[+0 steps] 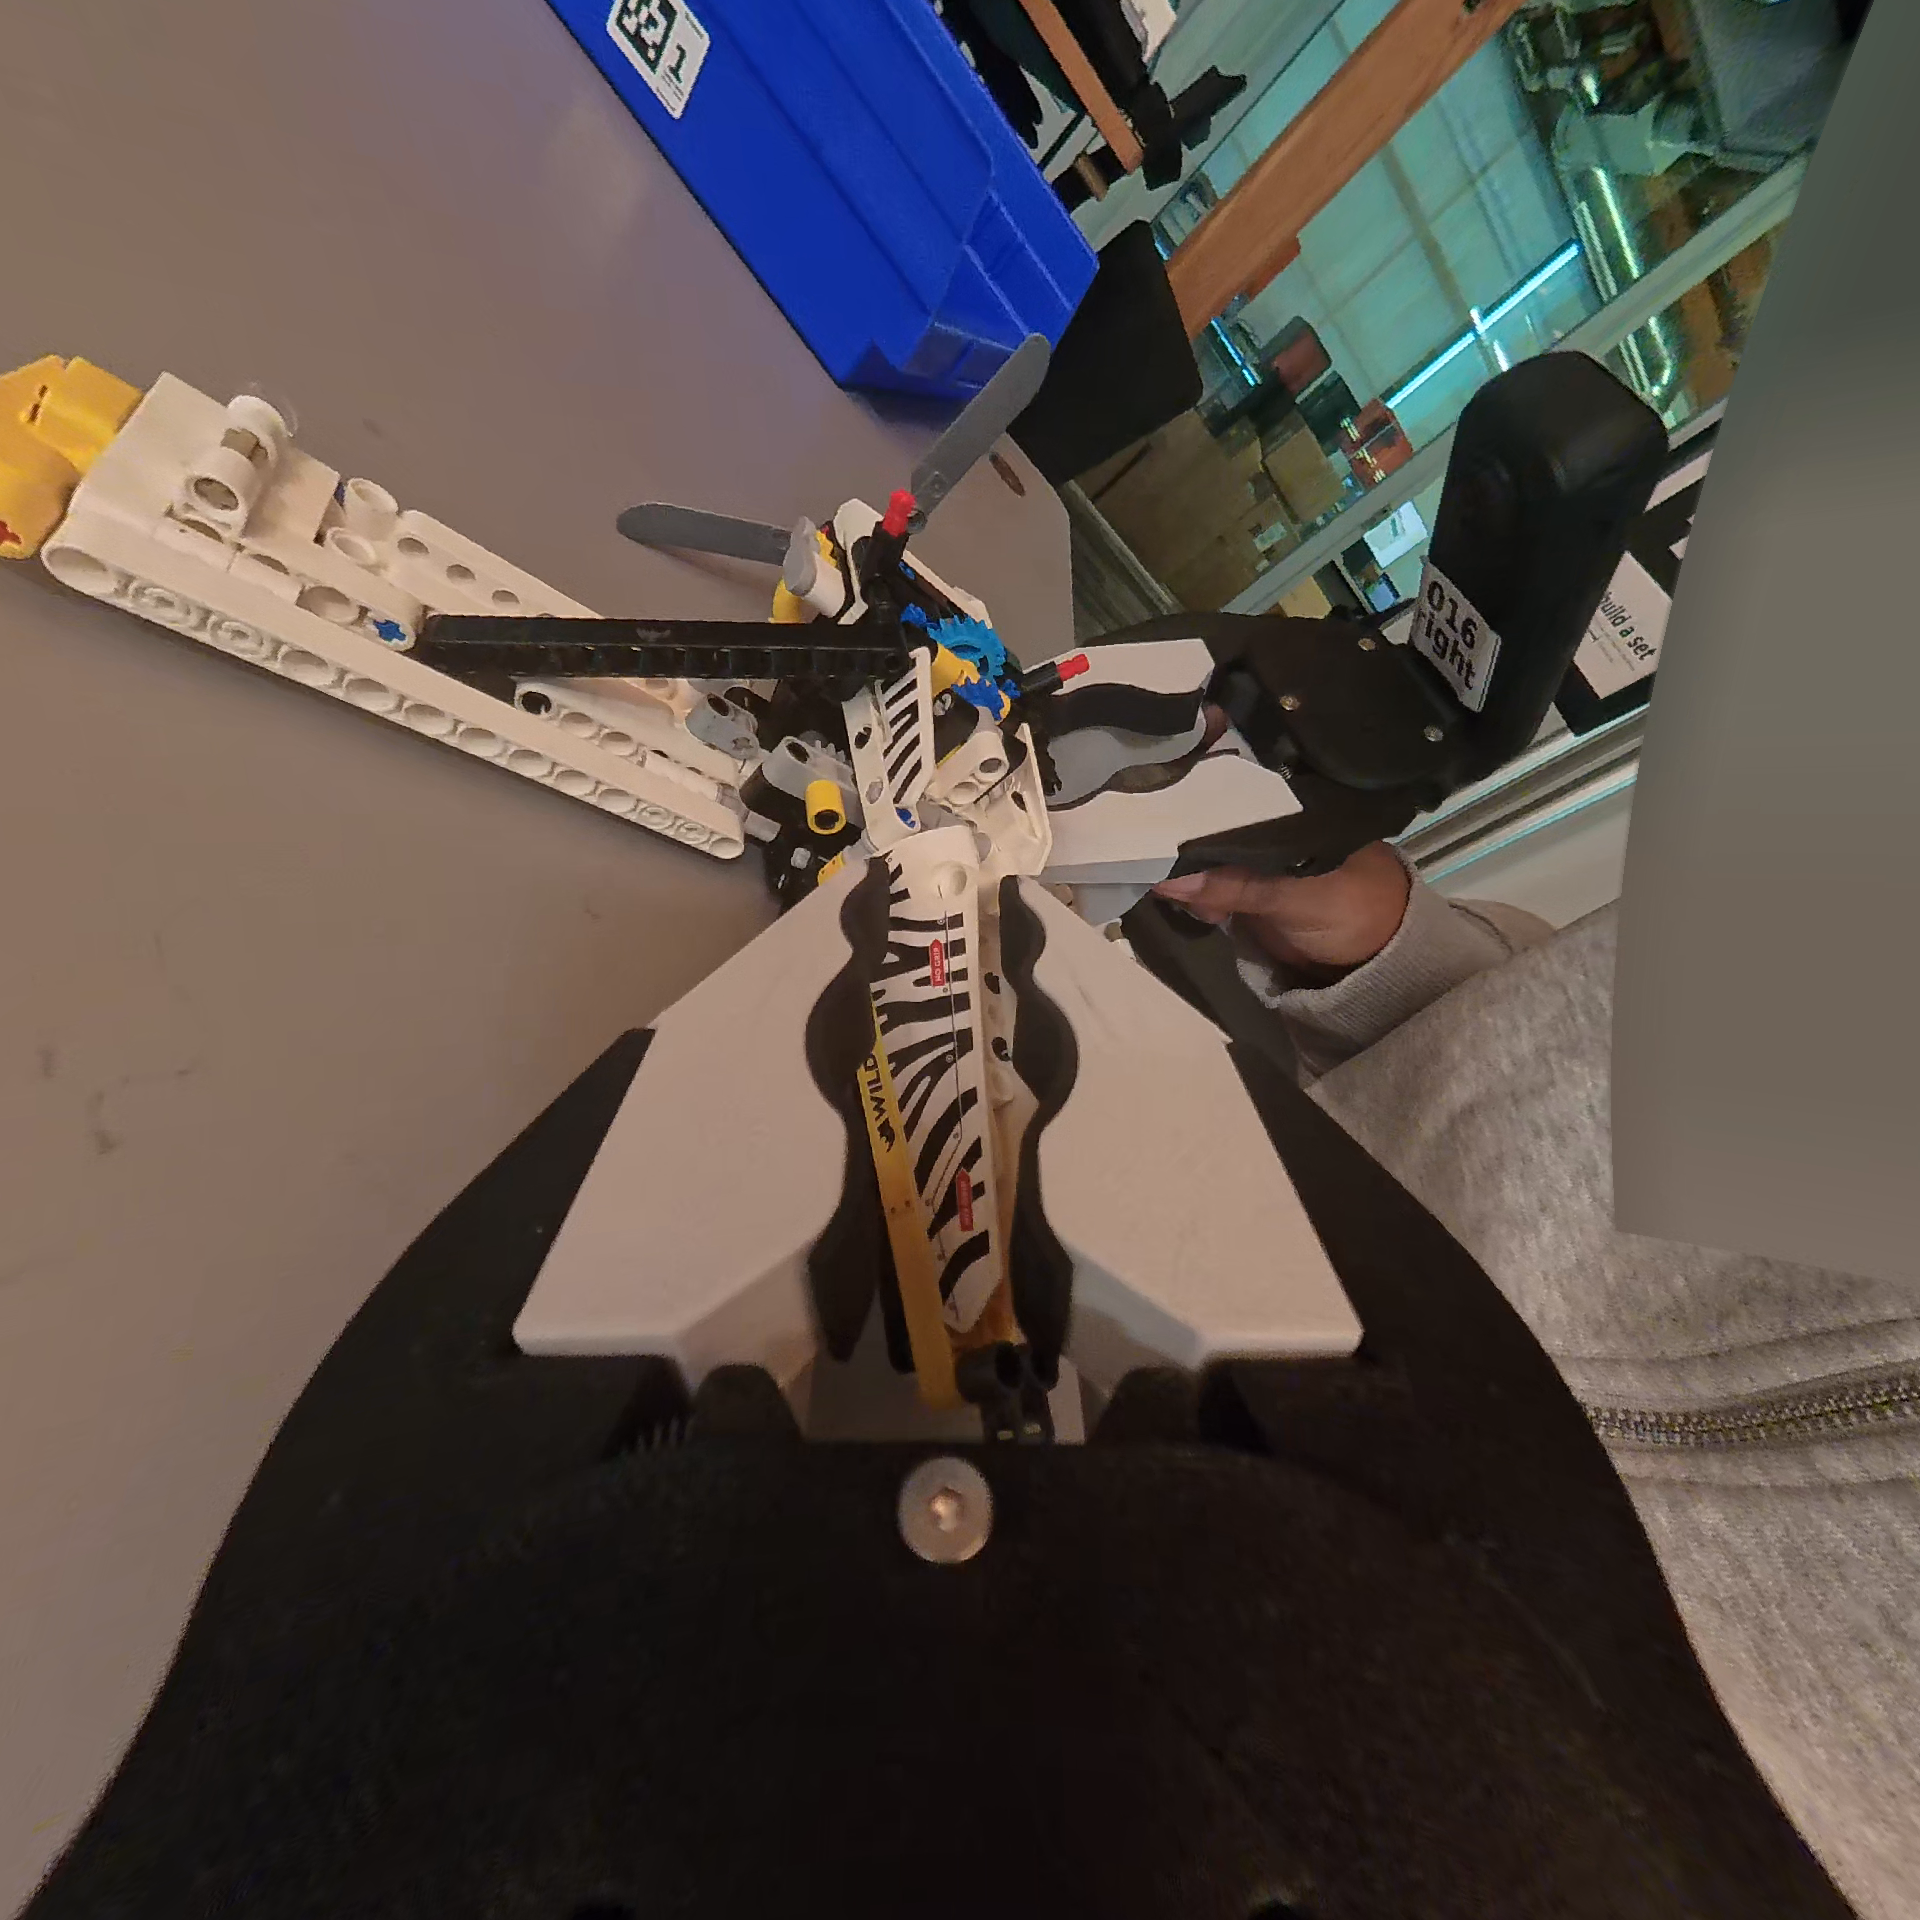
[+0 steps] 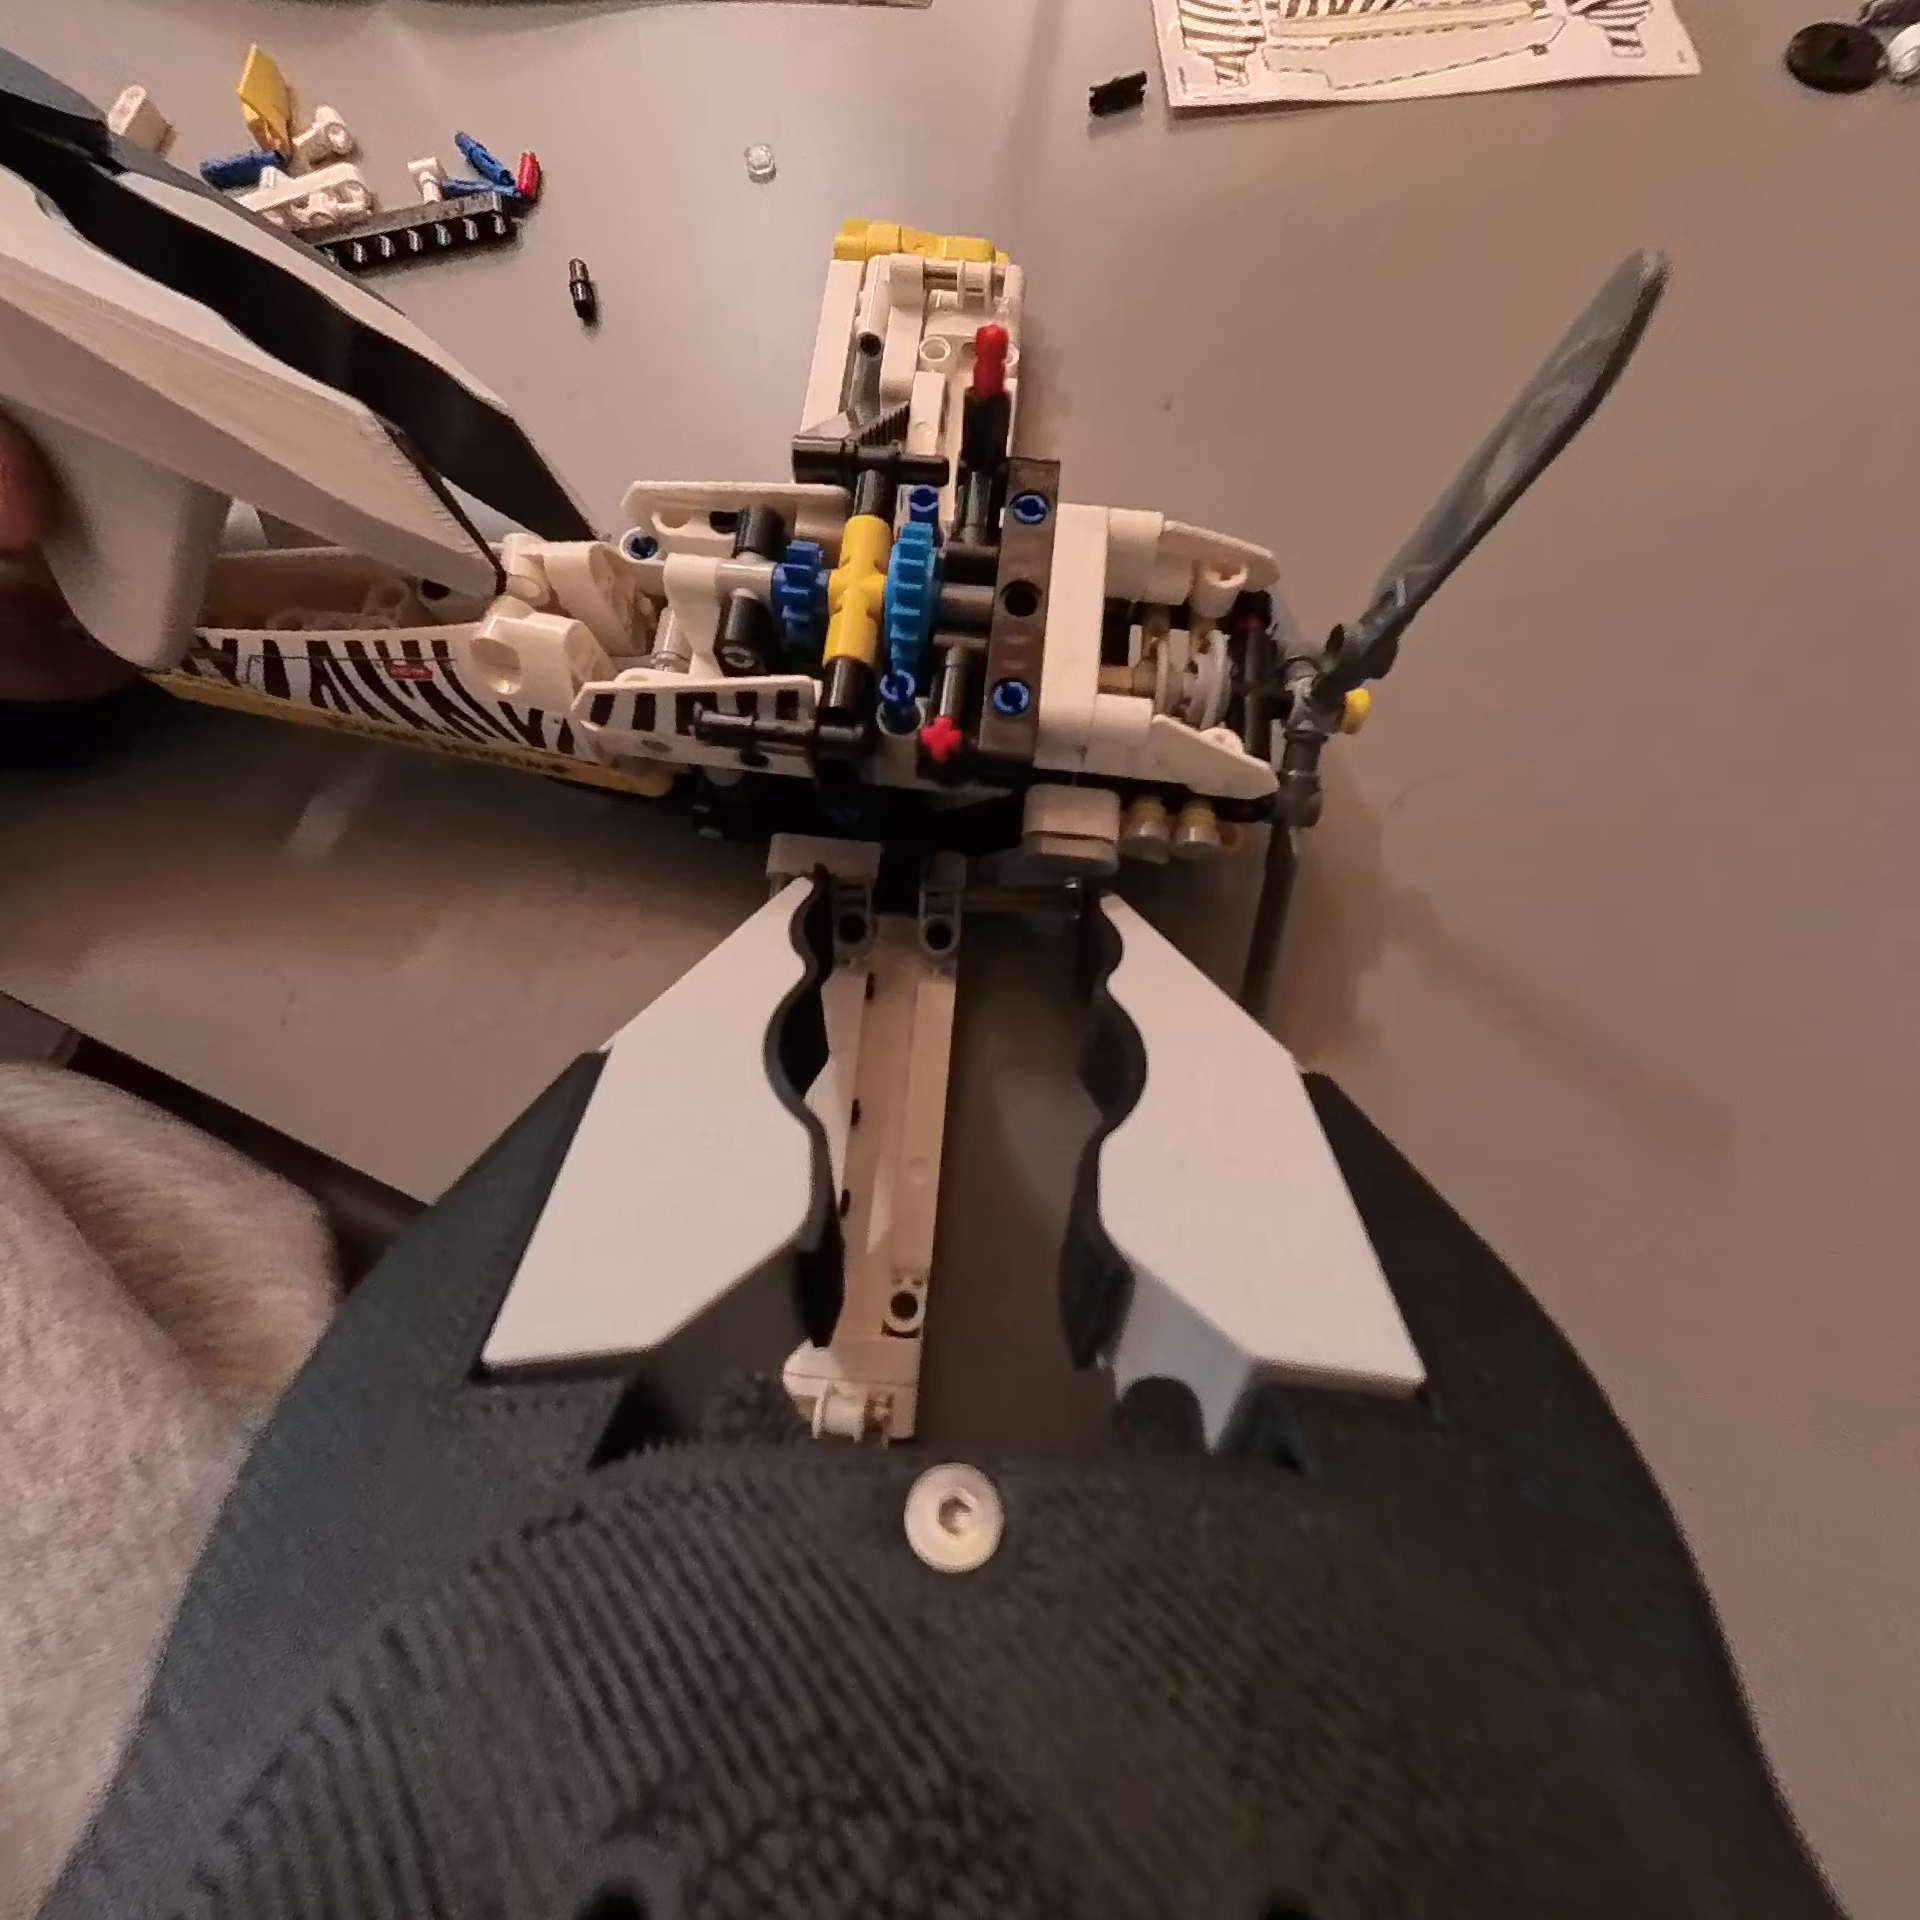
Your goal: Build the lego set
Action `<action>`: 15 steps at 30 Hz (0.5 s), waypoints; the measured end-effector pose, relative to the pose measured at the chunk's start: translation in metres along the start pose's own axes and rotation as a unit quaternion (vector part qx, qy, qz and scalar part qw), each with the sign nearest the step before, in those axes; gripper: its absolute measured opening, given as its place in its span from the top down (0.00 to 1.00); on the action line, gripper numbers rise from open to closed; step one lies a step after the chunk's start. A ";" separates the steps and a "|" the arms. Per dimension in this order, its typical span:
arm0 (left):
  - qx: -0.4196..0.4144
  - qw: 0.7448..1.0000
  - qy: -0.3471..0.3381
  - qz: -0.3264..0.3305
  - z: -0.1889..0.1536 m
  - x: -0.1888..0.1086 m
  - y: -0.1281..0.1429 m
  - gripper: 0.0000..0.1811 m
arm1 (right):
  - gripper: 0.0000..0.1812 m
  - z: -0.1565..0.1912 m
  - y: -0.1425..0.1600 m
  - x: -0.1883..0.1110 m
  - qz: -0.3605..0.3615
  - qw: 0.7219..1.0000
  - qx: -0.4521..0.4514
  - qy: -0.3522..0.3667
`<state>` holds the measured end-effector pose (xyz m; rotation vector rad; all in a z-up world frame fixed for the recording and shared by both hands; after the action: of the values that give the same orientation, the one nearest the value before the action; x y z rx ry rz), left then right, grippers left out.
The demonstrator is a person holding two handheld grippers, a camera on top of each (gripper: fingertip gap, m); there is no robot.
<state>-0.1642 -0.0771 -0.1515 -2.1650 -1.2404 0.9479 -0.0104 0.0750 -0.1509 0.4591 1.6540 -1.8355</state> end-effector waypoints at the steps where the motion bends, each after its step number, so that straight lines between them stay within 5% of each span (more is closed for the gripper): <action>1: 0.000 1.000 0.000 0.000 0.000 0.000 0.000 0.89 | 0.75 0.000 0.000 0.000 0.000 1.000 -0.002 0.002; 15: -0.006 1.000 0.001 -0.002 0.001 -0.001 0.000 0.89 | 0.75 0.002 -0.002 0.001 0.008 1.000 -0.009 0.013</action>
<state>-0.1655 -0.0775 -0.1517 -2.1701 -1.2524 0.9390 -0.0116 0.0725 -0.1498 0.4881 1.6786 -1.8084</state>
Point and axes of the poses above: each gripper's, where its closed fingertips meet, x out along the fingers, y out of its underside, z = x × y across the jaws, the point moved 10 cm from there along -x, back along the fingers, and after that the axes turned 9 degrees about -y, right-handed, at the moved point
